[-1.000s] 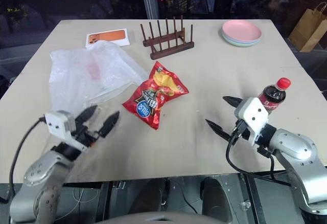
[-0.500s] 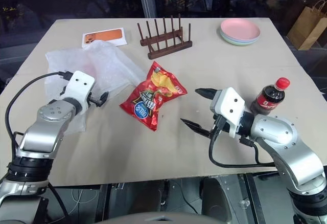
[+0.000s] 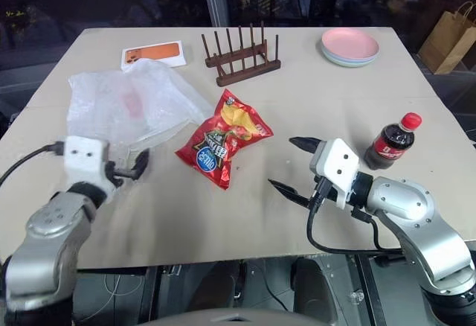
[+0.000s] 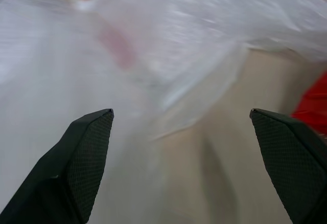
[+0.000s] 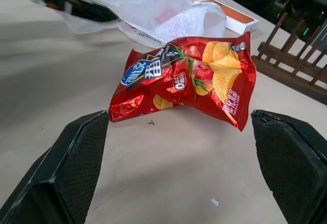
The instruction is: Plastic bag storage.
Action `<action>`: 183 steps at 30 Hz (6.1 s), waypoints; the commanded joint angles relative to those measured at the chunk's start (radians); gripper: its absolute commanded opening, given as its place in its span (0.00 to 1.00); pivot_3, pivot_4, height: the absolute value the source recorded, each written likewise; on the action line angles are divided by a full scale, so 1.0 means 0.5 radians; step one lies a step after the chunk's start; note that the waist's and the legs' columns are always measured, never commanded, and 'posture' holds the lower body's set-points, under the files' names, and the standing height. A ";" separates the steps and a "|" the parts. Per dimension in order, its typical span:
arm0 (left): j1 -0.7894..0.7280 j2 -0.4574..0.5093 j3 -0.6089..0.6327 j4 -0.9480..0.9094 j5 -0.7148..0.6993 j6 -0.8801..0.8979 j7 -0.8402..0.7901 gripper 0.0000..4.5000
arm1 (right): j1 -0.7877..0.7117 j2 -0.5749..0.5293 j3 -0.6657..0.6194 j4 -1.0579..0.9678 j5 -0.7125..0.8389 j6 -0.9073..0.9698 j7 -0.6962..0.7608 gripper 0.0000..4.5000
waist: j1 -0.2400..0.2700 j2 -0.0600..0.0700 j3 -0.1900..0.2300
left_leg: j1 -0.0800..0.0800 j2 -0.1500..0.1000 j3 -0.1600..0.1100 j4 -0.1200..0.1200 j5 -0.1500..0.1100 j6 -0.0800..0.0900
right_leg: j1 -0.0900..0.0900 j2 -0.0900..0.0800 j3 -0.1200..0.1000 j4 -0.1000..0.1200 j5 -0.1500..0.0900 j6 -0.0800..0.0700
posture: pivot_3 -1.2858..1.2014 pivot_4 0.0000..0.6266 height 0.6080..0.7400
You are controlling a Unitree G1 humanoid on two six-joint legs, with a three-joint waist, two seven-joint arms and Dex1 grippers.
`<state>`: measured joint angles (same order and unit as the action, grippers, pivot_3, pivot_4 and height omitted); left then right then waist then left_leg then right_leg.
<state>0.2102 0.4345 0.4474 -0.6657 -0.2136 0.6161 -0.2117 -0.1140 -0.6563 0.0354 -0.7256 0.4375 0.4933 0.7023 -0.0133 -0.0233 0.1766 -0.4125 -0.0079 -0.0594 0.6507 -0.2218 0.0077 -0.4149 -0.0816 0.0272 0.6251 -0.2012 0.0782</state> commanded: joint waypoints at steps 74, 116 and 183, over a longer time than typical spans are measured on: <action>0.911 -0.056 0.448 -0.127 -0.802 -0.766 0.048 0.51 | -1.143 0.749 0.494 1.199 -0.481 -0.202 0.030 1.00 | -0.009 0.000 -0.002 | -0.004 0.009 0.005 -0.027 0.009 -0.016 | -0.018 0.008 0.000 -0.005 0.001 -0.018 | 0.52 0.24 1.00; -0.564 0.631 -0.548 0.426 0.101 0.375 -0.205 0.51 | -0.842 0.560 0.353 0.881 -0.543 -0.098 -0.095 1.00 | -0.048 0.005 0.003 | -0.002 0.029 -0.001 -0.025 0.013 -0.021 | -0.018 0.032 -0.003 0.003 0.008 -0.016 | 0.52 0.24 1.00; -0.345 -0.356 0.528 -0.294 -0.646 0.961 0.190 0.23 | -0.793 0.527 0.329 0.810 -0.473 0.007 -0.061 1.00 | -0.051 0.003 0.000 | 0.000 0.032 -0.006 -0.004 0.013 -0.022 | -0.008 0.037 -0.007 0.008 0.009 -0.025 | 0.52 0.24 1.00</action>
<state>0.0812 0.2533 0.6014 -0.8122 -0.4412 1.0753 -0.0949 -0.5082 -0.3900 0.2192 -0.2963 0.2005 0.5207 0.6767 -0.0388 -0.0220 0.1766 -0.4124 0.0084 -0.0623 0.6484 -0.2154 -0.0032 -0.4191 -0.0632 0.0235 0.6293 -0.1967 0.0658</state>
